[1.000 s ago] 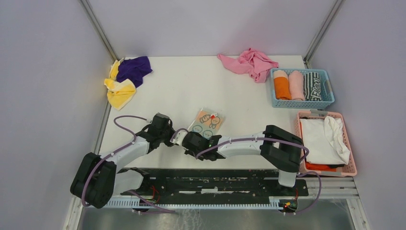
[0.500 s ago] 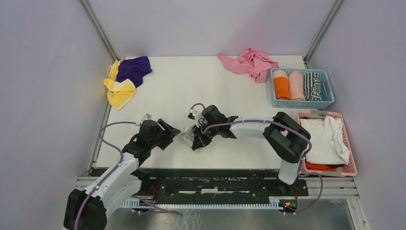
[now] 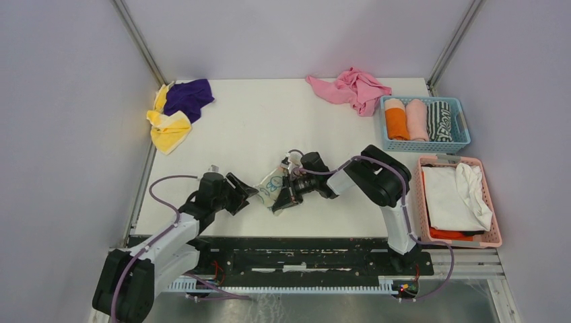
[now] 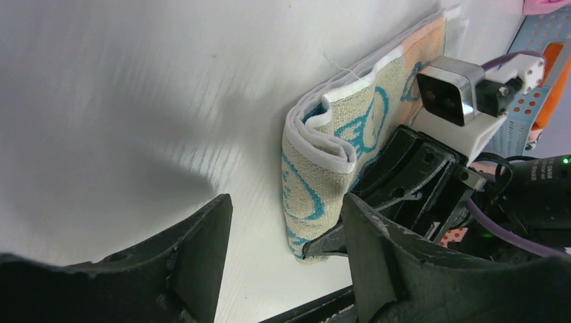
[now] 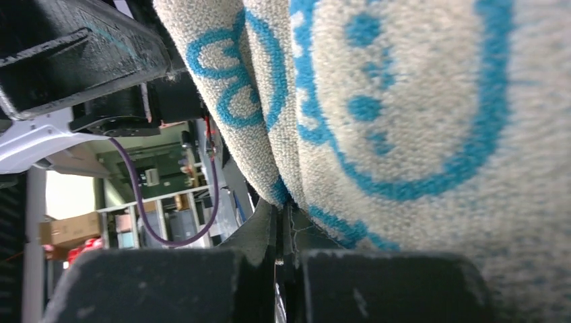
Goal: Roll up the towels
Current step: Roll the towel at the center of the board.
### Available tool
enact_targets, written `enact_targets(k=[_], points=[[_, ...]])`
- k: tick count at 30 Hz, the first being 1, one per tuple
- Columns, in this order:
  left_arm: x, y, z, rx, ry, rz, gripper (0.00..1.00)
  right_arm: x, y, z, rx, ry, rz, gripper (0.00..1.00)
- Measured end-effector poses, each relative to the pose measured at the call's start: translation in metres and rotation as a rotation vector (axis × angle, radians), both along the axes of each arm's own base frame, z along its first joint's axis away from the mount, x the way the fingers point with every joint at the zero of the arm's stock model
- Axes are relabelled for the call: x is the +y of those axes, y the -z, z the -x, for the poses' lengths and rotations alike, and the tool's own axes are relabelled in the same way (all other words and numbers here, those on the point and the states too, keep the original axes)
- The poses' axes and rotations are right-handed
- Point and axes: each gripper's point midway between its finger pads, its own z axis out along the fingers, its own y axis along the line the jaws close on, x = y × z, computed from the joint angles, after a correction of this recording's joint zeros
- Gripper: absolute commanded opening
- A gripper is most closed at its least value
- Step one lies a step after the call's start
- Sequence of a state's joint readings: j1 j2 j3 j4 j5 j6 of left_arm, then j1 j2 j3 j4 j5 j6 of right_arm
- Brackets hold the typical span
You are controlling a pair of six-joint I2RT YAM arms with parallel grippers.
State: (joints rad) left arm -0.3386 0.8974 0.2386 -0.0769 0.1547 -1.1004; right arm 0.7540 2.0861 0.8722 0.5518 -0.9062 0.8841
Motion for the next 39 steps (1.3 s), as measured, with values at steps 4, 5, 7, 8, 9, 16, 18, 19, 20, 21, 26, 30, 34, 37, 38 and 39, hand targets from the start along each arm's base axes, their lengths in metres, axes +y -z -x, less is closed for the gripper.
enact_targets(k=[4, 5, 7, 8, 9, 16, 18, 19, 20, 21, 26, 30, 34, 37, 38, 39], points=[[-0.005, 0.003, -0.003, 0.008, 0.018, 0.019, 0.61, -0.001, -0.001, -0.005, 0.07, 0.024, -0.045, 0.01], [-0.006, 0.004, -0.004, 0.008, 0.02, 0.02, 0.6, -0.001, -0.002, -0.006, 0.075, 0.026, -0.05, 0.01], [-0.007, 0.006, -0.006, 0.01, 0.024, 0.022, 0.57, 0.0, -0.003, -0.008, 0.082, 0.033, -0.057, 0.01], [-0.008, 0.008, -0.007, 0.015, 0.025, 0.021, 0.56, -0.001, -0.003, -0.009, 0.083, 0.036, -0.059, 0.01], [-0.008, 0.01, -0.007, 0.019, 0.025, 0.02, 0.54, -0.001, -0.003, -0.009, 0.083, 0.037, -0.059, 0.01], [-0.021, 0.018, -0.027, 0.03, 0.053, 0.045, 0.48, -0.003, -0.002, -0.01, 0.073, 0.033, -0.05, 0.06], [-0.027, 0.019, -0.035, 0.023, 0.067, 0.061, 0.46, -0.004, 0.0, -0.009, 0.066, 0.027, -0.038, 0.11], [-0.029, 0.019, -0.037, 0.022, 0.073, 0.066, 0.45, -0.005, 0.0, -0.009, 0.062, 0.026, -0.031, 0.13], [-0.031, 0.02, -0.039, 0.024, 0.077, 0.069, 0.43, -0.006, 0.001, -0.009, 0.057, 0.025, -0.022, 0.16], [-0.033, 0.021, -0.041, 0.026, 0.082, 0.074, 0.42, -0.007, 0.0, -0.009, 0.049, 0.025, -0.013, 0.19], [-0.037, 0.025, -0.045, 0.028, 0.094, 0.08, 0.35, -0.016, -0.007, -0.013, -0.057, 0.029, 0.076, 0.36], [-0.042, 0.026, -0.045, 0.024, 0.103, 0.07, 0.34, -0.025, -0.024, -0.018, -0.211, 0.028, 0.179, 0.38], [-0.047, 0.026, -0.047, 0.018, 0.11, 0.058, 0.34, -0.032, -0.041, -0.016, -0.397, 0.021, 0.311, 0.4], [-0.049, 0.026, -0.048, 0.014, 0.112, 0.049, 0.33, -0.035, -0.054, -0.01, -0.579, 0.0, 0.423, 0.4], [-0.049, 0.026, -0.048, 0.013, 0.111, 0.046, 0.33, -0.034, -0.06, -0.006, -0.648, -0.011, 0.454, 0.4], [-0.049, 0.026, -0.048, 0.013, 0.111, 0.043, 0.33, -0.031, -0.066, -0.003, -0.716, -0.021, 0.481, 0.4]])
